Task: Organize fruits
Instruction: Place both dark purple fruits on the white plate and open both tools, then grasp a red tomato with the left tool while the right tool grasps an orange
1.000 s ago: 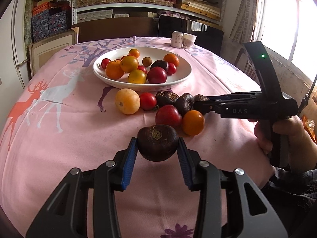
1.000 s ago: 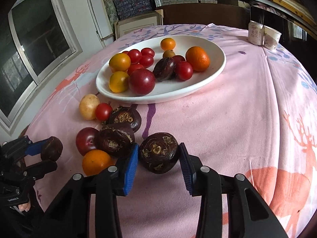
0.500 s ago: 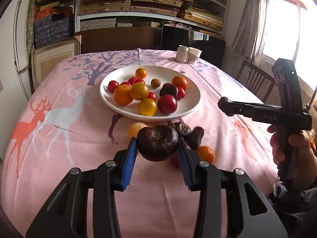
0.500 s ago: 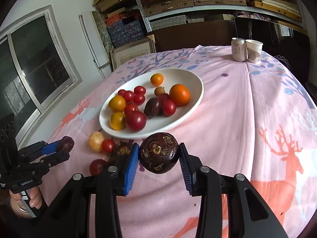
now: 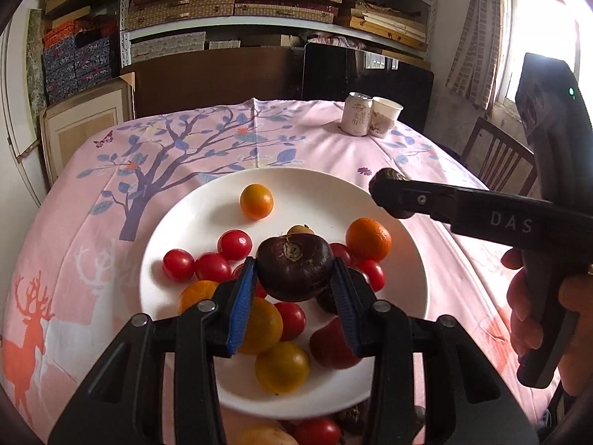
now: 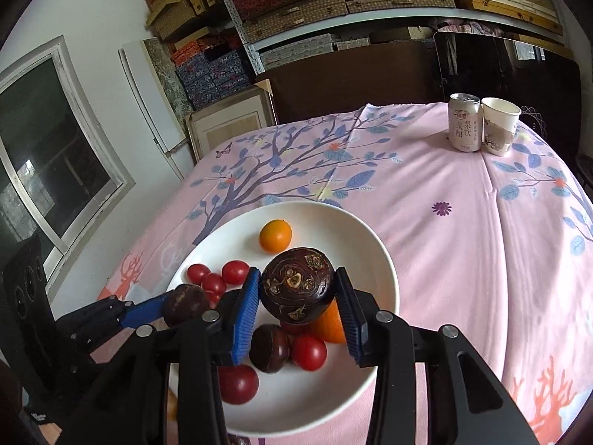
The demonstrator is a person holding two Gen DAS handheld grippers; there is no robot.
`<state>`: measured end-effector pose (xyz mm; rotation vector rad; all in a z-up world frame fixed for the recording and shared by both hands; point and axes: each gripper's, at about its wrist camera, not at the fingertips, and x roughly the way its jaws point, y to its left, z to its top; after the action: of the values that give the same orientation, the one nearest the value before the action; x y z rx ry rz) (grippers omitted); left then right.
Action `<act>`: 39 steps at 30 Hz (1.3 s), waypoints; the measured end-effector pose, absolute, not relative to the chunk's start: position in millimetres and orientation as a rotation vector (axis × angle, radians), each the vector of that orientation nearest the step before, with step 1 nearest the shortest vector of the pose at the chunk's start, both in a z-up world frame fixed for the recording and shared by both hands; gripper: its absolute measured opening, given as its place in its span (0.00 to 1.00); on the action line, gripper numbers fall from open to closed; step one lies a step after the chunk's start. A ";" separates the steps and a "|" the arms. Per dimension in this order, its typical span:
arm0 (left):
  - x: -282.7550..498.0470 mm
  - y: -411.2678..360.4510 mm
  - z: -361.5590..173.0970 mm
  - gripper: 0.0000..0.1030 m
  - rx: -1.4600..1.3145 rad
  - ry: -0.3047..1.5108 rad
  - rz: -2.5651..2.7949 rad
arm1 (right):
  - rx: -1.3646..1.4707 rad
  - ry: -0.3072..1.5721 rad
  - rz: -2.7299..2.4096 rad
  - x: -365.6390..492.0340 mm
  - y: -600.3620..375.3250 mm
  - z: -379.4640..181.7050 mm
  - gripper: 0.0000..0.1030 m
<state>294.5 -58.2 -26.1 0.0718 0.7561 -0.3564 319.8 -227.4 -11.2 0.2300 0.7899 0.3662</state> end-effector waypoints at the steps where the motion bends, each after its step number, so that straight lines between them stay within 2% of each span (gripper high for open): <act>1: 299.0 -60.2 -28.6 0.39 0.081 0.765 -0.349 | 0.237 0.791 0.368 324.3 -226.1 -12.1 0.41; 3: 304.6 -61.0 -32.0 0.45 0.086 0.784 -0.333 | 0.250 0.794 0.370 327.5 -225.5 -10.7 0.45; 4: 305.3 -58.1 -32.3 0.66 0.079 0.785 -0.318 | 0.254 0.787 0.369 325.5 -226.5 -8.8 0.47; 5: 302.2 -53.9 -30.0 0.78 0.066 0.764 -0.298 | 0.251 0.780 0.373 322.3 -227.3 -6.9 0.47; 7: 292.9 -47.3 -25.7 0.81 0.063 0.721 -0.282 | 0.230 0.775 0.378 310.7 -227.5 -4.8 0.47; 13: 243.8 -25.6 -14.1 0.81 0.075 0.689 -0.278 | 0.171 0.773 0.411 246.3 -231.6 -4.3 0.47; 15: 222.0 -13.4 -14.3 0.85 0.084 0.687 -0.273 | 0.129 0.778 0.442 214.9 -228.3 -8.7 0.47; 22: 163.8 22.9 -44.4 0.86 0.099 0.760 -0.237 | -0.058 0.854 0.565 128.7 -188.2 -47.6 0.47; 26: 145.6 20.0 -59.6 0.86 0.111 0.786 -0.255 | -0.063 0.871 0.569 125.9 -170.8 -60.7 0.47; 27: 142.4 17.6 -62.3 0.86 0.116 0.787 -0.260 | -0.052 0.872 0.571 128.2 -168.9 -61.9 0.44; 28: 139.7 13.8 -65.4 0.86 0.126 0.789 -0.267 | -0.046 0.877 0.571 130.8 -167.5 -63.6 0.35; 39: 135.3 -57.4 -72.6 0.86 0.295 0.758 -0.388 | 0.145 0.835 0.502 123.0 -229.1 -52.1 0.34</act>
<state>135.3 -57.4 -72.6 0.2951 0.7578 -0.3884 123.0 -229.1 -52.1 0.1446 0.8349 0.5019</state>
